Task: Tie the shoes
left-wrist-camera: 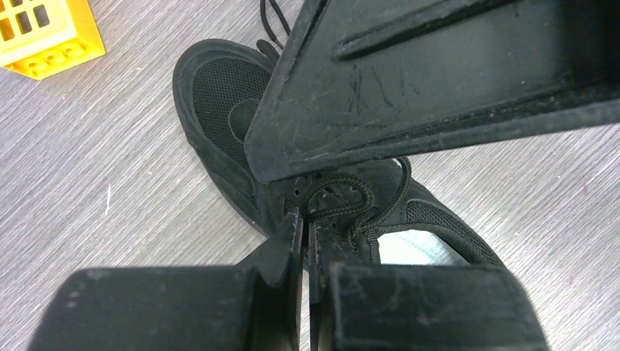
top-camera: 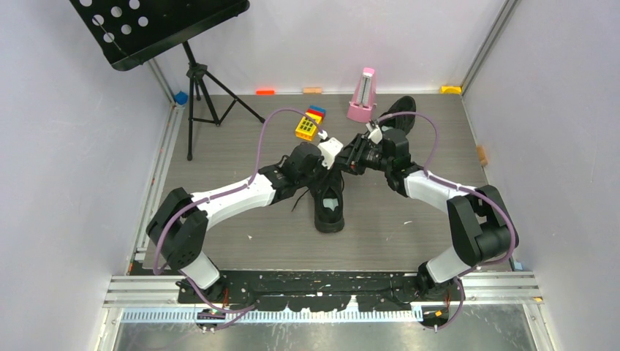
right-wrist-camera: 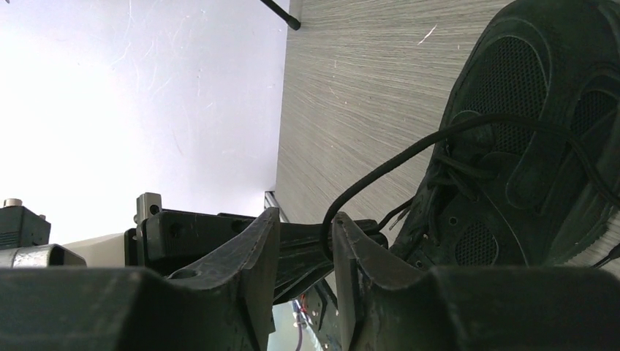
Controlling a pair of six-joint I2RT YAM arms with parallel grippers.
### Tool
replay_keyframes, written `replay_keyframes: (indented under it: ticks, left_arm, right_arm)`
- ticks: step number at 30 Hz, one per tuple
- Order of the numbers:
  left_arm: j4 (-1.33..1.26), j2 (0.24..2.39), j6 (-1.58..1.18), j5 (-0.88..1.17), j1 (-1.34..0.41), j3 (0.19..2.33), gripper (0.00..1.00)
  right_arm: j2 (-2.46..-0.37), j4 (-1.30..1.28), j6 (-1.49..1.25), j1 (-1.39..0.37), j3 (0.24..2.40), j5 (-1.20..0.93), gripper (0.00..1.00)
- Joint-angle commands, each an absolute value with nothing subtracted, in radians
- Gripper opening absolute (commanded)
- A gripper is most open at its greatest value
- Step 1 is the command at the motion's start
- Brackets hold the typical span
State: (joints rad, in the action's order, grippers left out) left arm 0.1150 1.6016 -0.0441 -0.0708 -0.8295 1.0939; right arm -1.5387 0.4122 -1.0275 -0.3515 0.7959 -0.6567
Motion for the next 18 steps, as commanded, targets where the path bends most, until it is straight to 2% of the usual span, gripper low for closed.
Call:
replay_keyframes:
  ticks: [1,18]
  left_arm:
    - [0.125,1.597,-0.058,-0.073,-0.837,1.139,0.00]
    - [0.077,1.586,-0.163,-0.124,-0.838,1.126,0.00]
  right_arm:
    - [-1.550,0.471,-1.024,-0.357,0.797,-0.688,0.39]
    - [-1.584,0.466,-1.012,-0.393,0.797,-0.653,0.36]
